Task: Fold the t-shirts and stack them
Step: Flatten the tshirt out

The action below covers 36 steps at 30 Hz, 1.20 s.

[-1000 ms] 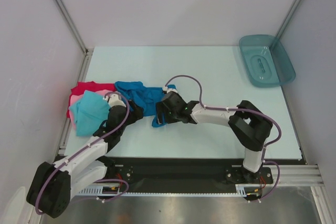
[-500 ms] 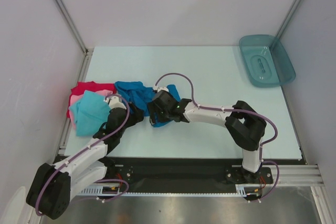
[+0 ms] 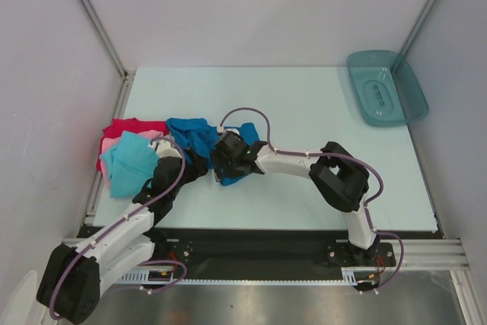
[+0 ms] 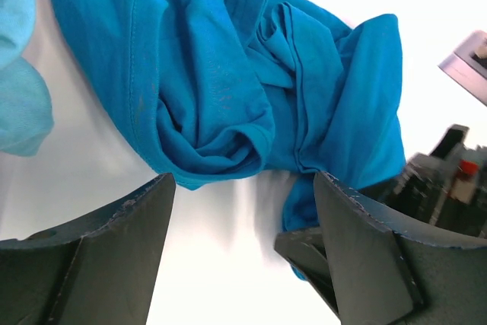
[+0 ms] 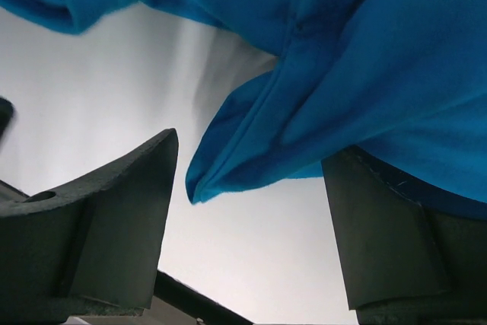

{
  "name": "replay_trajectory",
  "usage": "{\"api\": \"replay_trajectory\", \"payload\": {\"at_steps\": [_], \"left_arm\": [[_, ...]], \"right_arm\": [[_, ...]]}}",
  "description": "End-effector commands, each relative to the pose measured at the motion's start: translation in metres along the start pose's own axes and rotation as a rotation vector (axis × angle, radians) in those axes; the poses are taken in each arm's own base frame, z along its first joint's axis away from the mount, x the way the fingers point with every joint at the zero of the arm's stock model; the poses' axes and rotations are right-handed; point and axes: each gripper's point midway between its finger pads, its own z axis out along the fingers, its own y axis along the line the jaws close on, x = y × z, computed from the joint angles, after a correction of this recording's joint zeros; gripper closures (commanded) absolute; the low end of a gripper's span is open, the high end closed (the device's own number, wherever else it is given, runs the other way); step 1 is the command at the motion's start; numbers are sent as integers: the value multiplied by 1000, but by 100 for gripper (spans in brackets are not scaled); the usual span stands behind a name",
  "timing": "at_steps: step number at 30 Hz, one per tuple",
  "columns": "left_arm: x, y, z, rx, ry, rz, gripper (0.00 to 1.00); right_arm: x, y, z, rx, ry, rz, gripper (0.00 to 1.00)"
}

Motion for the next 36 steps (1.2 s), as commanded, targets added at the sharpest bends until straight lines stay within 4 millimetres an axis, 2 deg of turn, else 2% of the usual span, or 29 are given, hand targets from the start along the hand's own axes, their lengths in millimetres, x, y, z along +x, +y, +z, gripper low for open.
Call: {"api": "replay_trajectory", "payload": {"at_steps": [1, 3, 7, 10, 11, 13, 14, 16, 17, 18, 20, 22, 25, 27, 29, 30, 32, 33, 35, 36], "left_arm": [[-12, -6, -2, 20, -29, 7, 21], [-11, -5, -2, 20, -26, 10, 21], [-12, -5, -4, 21, -31, 15, 21], [-12, -6, -4, 23, -31, 17, 21], [-11, -5, -3, 22, -30, 15, 21], [-11, -6, -3, 26, -31, 10, 20], [-11, -6, -3, 28, -31, 9, 21], [-10, -6, -3, 28, -29, 8, 21], [-11, -7, -3, 32, -32, 7, 21], [-11, -6, -4, 31, -33, 7, 21], [-10, -6, -4, 30, -31, 8, 21], [-10, -6, -5, 32, -30, 8, 21], [-8, -5, -5, 33, -25, 8, 21], [-7, -5, -4, 35, -20, 9, 21], [-6, -4, -5, 34, -19, 13, 21], [-6, -4, -5, 33, -21, 14, 21], [-6, -4, -5, 33, -18, 11, 21], [-5, -5, -5, 37, -16, 9, 21], [-6, -7, -4, 42, -14, 3, 21], [-6, -9, -5, 51, -13, 1, 21]], "right_arm": [[-19, 22, 1, -37, -26, -2, 21], [-17, 23, 7, -21, -12, -12, 23], [-17, 20, 9, 1, -15, -12, 30], [-19, 13, 7, 26, -27, -9, 39], [-20, 11, 6, 30, -31, -9, 47], [-22, 8, 4, 35, -35, -4, 53], [-22, 8, 3, 35, -32, 1, 66], [-23, 4, 2, 40, -33, 5, 76], [-23, 3, 2, 42, -35, 7, 86], [-21, 0, 2, 47, -29, 9, 91], [-23, -1, -1, 47, -37, 18, 100], [-25, -2, -4, 47, -47, 21, 100], [-37, -5, -15, 42, -71, 28, 100], [-55, -12, -32, 54, -113, 32, 100], [-74, -33, -46, 80, -148, 66, 100], [-90, -39, -64, 73, -192, 78, 100], [-111, -52, -86, 88, -244, 95, 100], [-126, -72, -95, 116, -273, 125, 100], [-147, -88, -121, 130, -316, 145, 100], [-156, -108, -130, 158, -329, 174, 100]]}}
